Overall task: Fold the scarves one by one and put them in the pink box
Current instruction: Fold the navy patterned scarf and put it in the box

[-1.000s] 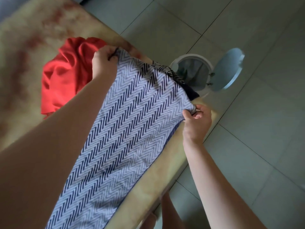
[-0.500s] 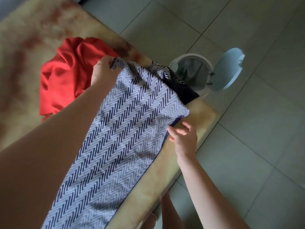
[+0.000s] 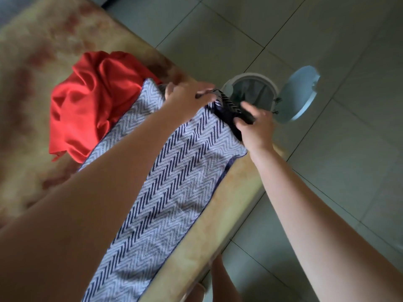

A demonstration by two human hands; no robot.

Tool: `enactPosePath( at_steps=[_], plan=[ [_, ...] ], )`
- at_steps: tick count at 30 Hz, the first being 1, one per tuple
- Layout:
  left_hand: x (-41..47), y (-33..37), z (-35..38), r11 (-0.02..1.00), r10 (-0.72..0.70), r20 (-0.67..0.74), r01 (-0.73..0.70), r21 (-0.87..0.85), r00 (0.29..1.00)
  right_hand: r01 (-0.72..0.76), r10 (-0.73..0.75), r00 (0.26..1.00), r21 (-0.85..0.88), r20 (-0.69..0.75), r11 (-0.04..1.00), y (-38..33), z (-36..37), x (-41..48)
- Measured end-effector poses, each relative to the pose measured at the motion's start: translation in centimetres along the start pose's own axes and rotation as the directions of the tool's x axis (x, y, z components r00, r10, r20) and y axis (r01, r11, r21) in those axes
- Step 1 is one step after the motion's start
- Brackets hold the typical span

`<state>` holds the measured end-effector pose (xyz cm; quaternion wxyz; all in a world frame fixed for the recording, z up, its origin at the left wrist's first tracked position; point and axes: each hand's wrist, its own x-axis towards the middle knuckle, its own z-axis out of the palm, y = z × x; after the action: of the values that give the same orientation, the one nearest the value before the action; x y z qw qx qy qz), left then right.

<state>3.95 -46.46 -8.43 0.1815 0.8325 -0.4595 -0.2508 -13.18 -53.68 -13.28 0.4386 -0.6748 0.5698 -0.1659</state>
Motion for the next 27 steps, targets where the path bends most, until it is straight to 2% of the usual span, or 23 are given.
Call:
enactPosePath(
  at_steps=[2, 4, 5, 9, 11, 13, 15, 18, 23, 25, 27],
  plan=[
    [0.0, 0.4, 0.6, 0.994, -0.040, 0.091, 0.031, 0.103, 0.995, 0.057, -0.045, 0.997, -0.221, 0.060, 0.974, 0.7, 0.9, 0.4],
    [-0.2, -0.1, 0.8, 0.982, -0.052, 0.017, 0.048, 0.183, 0.999, 0.096, -0.094, 0.995, -0.239, 0.021, 0.966, 0.8, 1.1, -0.2],
    [-0.5, -0.5, 0.7, 0.986, -0.049, -0.035, 0.053, 0.155, 0.998, 0.101, -0.105, 0.994, -0.198, -0.007, 0.975, 0.6, 0.9, -0.6],
    [-3.2, -2.6, -1.0, 0.983, -0.089, -0.169, 0.060, -0.173, 0.982, 0.202, -0.191, 0.976, 0.106, -0.106, 0.974, -0.5, -0.9, -3.5],
    [-5.6, -3.4, -2.0, 0.986, -0.053, -0.261, 0.008, -0.168, 0.964, 0.256, -0.236, 0.964, 0.188, -0.119, 0.948, -1.8, -1.5, -5.8],
    [-8.9, -3.8, -2.5, 0.979, -0.061, -0.325, -0.006, -0.202, 0.944, 0.221, -0.219, 0.975, 0.292, -0.039, 0.931, -2.8, -1.7, -8.8],
    [-12.7, -4.7, -2.4, 0.966, -0.147, -0.351, 0.058, -0.252, 0.925, 0.180, -0.233, 0.967, 0.367, 0.105, 0.913, -3.0, -1.0, -12.1],
    [-18.3, -7.9, -1.3, 0.963, -0.205, -0.342, 0.128, -0.236, 0.917, 0.178, -0.242, 0.933, 0.245, 0.266, 0.953, -2.4, 0.7, -17.0],
    [-25.0, -12.9, 1.0, 0.930, -0.350, -0.230, 0.309, -0.197, 0.908, 0.275, -0.267, 0.901, 0.025, 0.342, 0.961, 1.5, 3.3, -23.1],
    [-25.4, -13.4, 0.9, 0.919, -0.375, -0.264, 0.319, -0.232, 0.889, 0.240, -0.232, 0.924, 0.014, 0.305, 0.971, 2.1, 3.6, -23.5],
    [-24.2, -13.0, 0.3, 0.948, -0.302, -0.331, 0.244, -0.205, 0.894, 0.082, -0.092, 0.987, 0.076, 0.135, 0.994, 1.5, 3.4, -22.6]
  ],
)
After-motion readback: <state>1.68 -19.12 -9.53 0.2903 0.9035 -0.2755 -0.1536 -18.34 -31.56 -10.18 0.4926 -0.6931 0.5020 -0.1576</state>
